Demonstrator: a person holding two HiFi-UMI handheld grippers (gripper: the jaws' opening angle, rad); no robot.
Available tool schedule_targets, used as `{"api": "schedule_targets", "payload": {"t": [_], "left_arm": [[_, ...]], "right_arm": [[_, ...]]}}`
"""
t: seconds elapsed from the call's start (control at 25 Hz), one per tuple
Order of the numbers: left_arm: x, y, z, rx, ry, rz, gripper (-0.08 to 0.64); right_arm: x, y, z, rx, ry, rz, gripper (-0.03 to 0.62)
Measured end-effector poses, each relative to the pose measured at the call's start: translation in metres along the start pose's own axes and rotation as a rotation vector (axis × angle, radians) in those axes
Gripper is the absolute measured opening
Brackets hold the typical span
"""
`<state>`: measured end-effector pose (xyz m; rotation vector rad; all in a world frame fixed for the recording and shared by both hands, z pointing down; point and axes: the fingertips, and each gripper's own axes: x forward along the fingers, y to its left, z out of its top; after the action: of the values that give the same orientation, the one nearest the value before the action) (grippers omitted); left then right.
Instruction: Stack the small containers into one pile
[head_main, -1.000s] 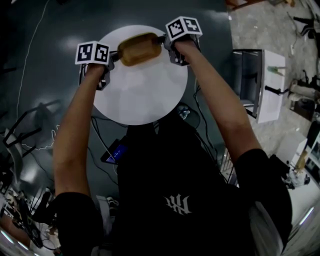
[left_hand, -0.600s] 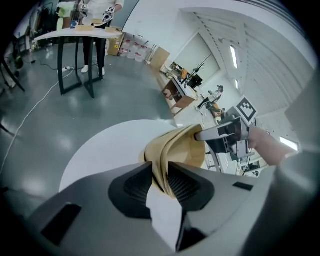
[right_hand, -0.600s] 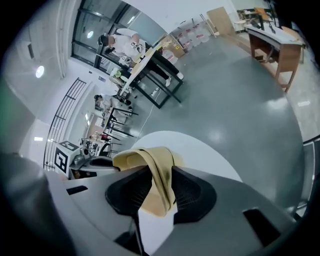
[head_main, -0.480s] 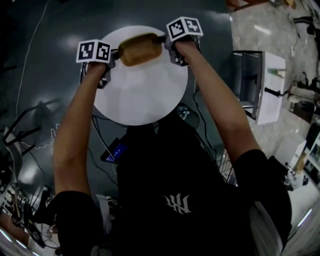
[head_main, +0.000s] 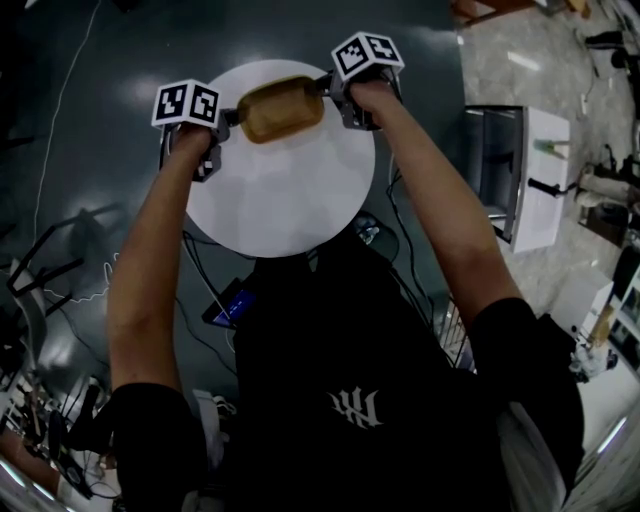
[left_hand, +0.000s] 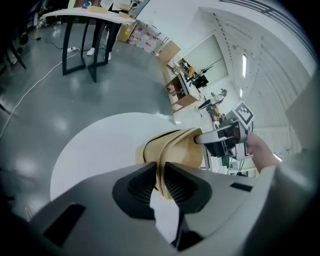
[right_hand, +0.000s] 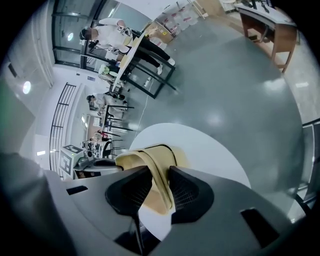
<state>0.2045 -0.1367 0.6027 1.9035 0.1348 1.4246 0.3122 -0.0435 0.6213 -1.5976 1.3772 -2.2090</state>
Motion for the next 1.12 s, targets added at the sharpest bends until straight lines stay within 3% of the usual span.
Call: {"api": "schedule_targets", "payload": {"t": [0.52,0.8,0.96,1.12], "left_arm": [[0.013,0.017,-0.01,0.022,0.047,0.04,0.056],[0.012,0.014,-0.006,0.156,0.04,0.088,0.094],[0.008,0.017,-0.006,0.159,0.027,0.09,0.101],[-0.001,0.019,0.001,0.165,-0.01,0.098,0.107]], "right_arm": [[0.016,-0.005,-0.002,0.003,0.035,-0.019,0.121],[0.011,0.0,0.002,-0.19,0.025,-0.095,0.123],[0.003,-0.006,0.006,-0.302,0.023,-0.184,0.123],[-0.004,-0.004,0.012,-0.32,-0.014,-0.173,0.123]]}}
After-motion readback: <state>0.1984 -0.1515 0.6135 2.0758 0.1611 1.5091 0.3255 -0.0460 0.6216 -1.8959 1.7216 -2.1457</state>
